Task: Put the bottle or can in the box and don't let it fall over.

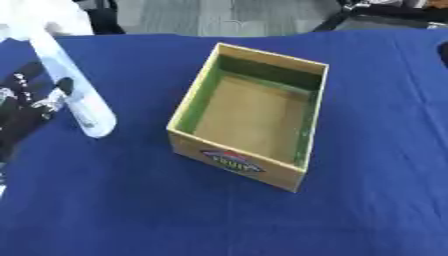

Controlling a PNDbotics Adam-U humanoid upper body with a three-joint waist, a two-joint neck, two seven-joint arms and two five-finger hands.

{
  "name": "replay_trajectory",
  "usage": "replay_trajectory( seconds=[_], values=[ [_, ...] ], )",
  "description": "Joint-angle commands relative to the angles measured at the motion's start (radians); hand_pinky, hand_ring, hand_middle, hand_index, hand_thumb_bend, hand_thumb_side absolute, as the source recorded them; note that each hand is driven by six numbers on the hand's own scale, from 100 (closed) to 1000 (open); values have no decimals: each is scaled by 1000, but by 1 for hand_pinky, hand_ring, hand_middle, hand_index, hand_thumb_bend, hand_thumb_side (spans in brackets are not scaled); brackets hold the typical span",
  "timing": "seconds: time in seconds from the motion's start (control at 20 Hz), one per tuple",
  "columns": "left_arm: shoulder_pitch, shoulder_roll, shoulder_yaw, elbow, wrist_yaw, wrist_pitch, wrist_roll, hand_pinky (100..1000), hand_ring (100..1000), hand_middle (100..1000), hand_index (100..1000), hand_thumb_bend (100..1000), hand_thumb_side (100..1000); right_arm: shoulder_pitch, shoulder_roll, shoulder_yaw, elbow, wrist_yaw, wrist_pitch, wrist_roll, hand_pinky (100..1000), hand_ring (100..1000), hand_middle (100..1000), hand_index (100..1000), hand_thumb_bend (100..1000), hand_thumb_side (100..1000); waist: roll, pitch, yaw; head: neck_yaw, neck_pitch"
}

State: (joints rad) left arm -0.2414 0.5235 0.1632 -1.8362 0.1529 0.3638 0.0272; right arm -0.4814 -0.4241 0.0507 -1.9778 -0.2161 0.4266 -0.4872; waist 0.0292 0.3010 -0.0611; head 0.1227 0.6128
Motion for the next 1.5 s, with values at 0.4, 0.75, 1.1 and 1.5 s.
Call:
replay_trajectory(
  seconds=[0.4, 0.75, 1.1, 1.5],
  values=[
    [-55, 45, -12, 52, 0, -1, -29, 1000, 1000, 1000, 1000, 321, 425, -7, -21, 0, -22, -10, -2, 10, 1000, 922, 1000, 1000, 535, 100, -2, -20, -4, 8, -17],
    [-79, 42, -26, 73, -3, -1, -50, 1000, 1000, 1000, 1000, 311, 418, -8, -21, 1, -22, -11, -1, 11, 1000, 922, 1000, 1000, 531, 100, -2, -19, -7, 11, -22],
    [-97, 32, -36, 98, -6, 15, -39, 1000, 1000, 1000, 933, 240, 375, -9, -19, 2, -22, -13, -2, 13, 1000, 922, 1000, 1000, 529, 100, -3, -19, -10, 11, -26],
    [-102, 24, -42, 112, 15, 37, 23, 1000, 1000, 1000, 791, 100, 154, -11, -19, 3, -22, -14, -3, 15, 1000, 922, 1000, 1000, 528, 100, -2, -18, -12, 12, -25]
  ],
)
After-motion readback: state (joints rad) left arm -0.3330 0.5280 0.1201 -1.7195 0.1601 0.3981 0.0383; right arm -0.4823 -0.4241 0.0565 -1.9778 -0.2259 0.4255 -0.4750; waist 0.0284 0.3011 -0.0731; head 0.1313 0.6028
